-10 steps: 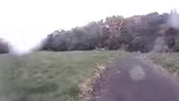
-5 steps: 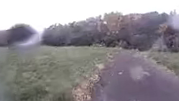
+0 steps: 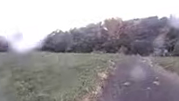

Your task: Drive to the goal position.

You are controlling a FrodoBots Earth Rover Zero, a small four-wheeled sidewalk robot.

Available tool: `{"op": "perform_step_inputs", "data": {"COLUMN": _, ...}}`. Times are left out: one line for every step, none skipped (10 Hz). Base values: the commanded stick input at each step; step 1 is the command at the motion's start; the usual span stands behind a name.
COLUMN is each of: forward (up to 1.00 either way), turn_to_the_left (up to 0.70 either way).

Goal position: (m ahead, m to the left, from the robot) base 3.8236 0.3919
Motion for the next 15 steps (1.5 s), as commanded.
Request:
{"op": "perform_step_inputs", "data": {"forward": 0.7, "turn_to_the_left": -0.14}}
{"op": "perform_step_inputs", "data": {"forward": 0.7, "turn_to_the_left": -0.14}}
{"op": "perform_step_inputs", "data": {"forward": 0.7, "turn_to_the_left": -0.14}}
{"op": "perform_step_inputs", "data": {"forward": 0.7, "turn_to_the_left": -0.14}}
{"op": "perform_step_inputs", "data": {"forward": 0.7, "turn_to_the_left": -0.06}}
{"op": "perform_step_inputs", "data": {"forward": 0.7, "turn_to_the_left": 0.0}}
{"op": "perform_step_inputs", "data": {"forward": 0.7, "turn_to_the_left": 0.0}}
{"op": "perform_step_inputs", "data": {"forward": 0.7, "turn_to_the_left": 0.0}}
{"op": "perform_step_inputs", "data": {"forward": 0.7, "turn_to_the_left": 0.0}}
{"op": "perform_step_inputs", "data": {"forward": 0.7, "turn_to_the_left": 0.0}}
{"op": "perform_step_inputs", "data": {"forward": 0.7, "turn_to_the_left": 0.0}}
{"op": "perform_step_inputs", "data": {"forward": 0.7, "turn_to_the_left": 0.0}}
{"op": "perform_step_inputs", "data": {"forward": 0.7, "turn_to_the_left": 0.0}}
{"op": "perform_step_inputs", "data": {"forward": 0.7, "turn_to_the_left": 0.0}}
{"op": "perform_step_inputs", "data": {"forward": 0.7, "turn_to_the_left": -0.01}}
